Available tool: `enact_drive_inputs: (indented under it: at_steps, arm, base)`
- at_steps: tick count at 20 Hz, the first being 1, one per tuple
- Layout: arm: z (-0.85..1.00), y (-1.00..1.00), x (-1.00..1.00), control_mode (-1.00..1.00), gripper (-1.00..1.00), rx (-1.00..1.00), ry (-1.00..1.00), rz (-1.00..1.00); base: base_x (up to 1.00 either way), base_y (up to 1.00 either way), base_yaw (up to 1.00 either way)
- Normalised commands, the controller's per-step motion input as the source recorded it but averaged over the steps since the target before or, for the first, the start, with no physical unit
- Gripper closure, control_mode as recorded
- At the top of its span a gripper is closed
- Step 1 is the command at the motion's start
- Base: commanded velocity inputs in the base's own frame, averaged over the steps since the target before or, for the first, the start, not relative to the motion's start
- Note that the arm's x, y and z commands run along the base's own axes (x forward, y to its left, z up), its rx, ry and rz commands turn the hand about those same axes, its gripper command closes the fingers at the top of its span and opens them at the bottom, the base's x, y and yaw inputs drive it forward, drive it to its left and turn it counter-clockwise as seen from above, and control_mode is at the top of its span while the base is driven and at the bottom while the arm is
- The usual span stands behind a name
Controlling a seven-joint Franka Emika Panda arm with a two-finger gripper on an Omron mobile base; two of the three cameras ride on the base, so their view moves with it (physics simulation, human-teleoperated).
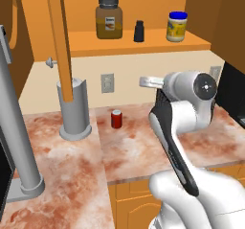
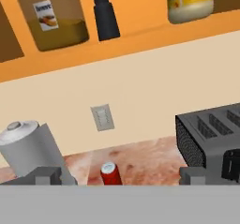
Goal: Pick the mayonnaise and shaker from the counter and place them in the cabinet.
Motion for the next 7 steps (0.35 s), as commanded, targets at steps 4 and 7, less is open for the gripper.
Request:
enact_drive_inputs:
  at_steps: [4,7]
  arm:
    - [-1.00,0.00,-0.19,-1.00,-1.00,0.00,0.14,0.03]
    - [-1.00,0.00,-0.10,-1.00,-1.00,0.00,0.16,0.03]
  base:
    - [0.00,0.00,0.00]
    - [0.00,0.00,0.00]
